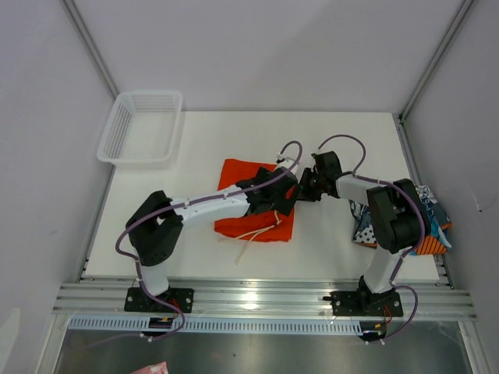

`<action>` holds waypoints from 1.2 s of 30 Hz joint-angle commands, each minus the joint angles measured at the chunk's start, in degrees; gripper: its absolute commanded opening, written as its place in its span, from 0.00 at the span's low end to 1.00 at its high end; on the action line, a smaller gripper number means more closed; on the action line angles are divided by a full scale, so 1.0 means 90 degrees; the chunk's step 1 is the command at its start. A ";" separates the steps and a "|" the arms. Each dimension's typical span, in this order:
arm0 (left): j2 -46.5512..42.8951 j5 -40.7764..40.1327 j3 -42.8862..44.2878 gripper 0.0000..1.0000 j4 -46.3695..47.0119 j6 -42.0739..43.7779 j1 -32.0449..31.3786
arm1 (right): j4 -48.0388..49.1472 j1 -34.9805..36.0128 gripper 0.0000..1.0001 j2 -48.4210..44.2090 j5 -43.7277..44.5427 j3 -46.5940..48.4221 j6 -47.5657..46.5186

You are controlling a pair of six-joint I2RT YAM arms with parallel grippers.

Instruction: Fold and stack the shorts

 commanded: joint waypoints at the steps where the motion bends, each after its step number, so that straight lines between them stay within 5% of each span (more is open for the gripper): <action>1: -0.0979 0.1178 -0.0284 0.99 0.0351 -0.0241 0.0296 | -0.0137 -0.0146 0.25 -0.0347 0.0147 0.0094 -0.0073; 7: -0.1898 0.2393 -0.1280 0.99 0.1141 -0.0593 0.1331 | -0.0030 -0.0312 0.38 -0.0835 0.0158 -0.0238 -0.0044; 12: -0.2416 0.2412 -0.1914 0.99 0.1172 -0.0895 0.2122 | 0.0574 -0.0351 0.72 -0.1178 -0.0932 -0.0560 0.0258; 13: -0.2455 0.2480 -0.1993 0.99 0.1211 -0.1031 0.2250 | 0.0866 -0.0351 0.72 -0.1188 -0.1149 -0.0648 0.0481; 14: -0.2562 0.2587 -0.2187 0.99 0.1240 -0.1110 0.2377 | 0.1343 -0.0342 0.86 -0.1130 -0.1364 -0.0842 0.0619; 19: -0.2807 0.2521 -0.2803 0.99 0.1407 -0.1345 0.2993 | 0.1465 0.0008 0.86 -0.0982 -0.1299 -0.1000 0.0825; 22: -0.2671 0.2510 -0.2921 0.99 0.1445 -0.1384 0.3315 | 0.1446 0.0388 0.84 -0.1596 -0.0541 -0.1478 0.1010; 26: -0.2515 0.2813 -0.3194 0.99 0.1816 -0.1501 0.3754 | 0.0063 0.1207 0.90 -0.2729 0.1434 -0.1674 0.1732; 33: -0.2729 0.2901 -0.3468 0.99 0.2110 -0.1618 0.3872 | -0.1541 0.3434 0.99 -0.4410 0.4656 -0.1773 0.4884; 36: -0.2739 0.2911 -0.3449 0.99 0.2022 -0.1677 0.3872 | -0.1749 0.3729 0.99 -0.4245 0.4485 -0.1616 0.6096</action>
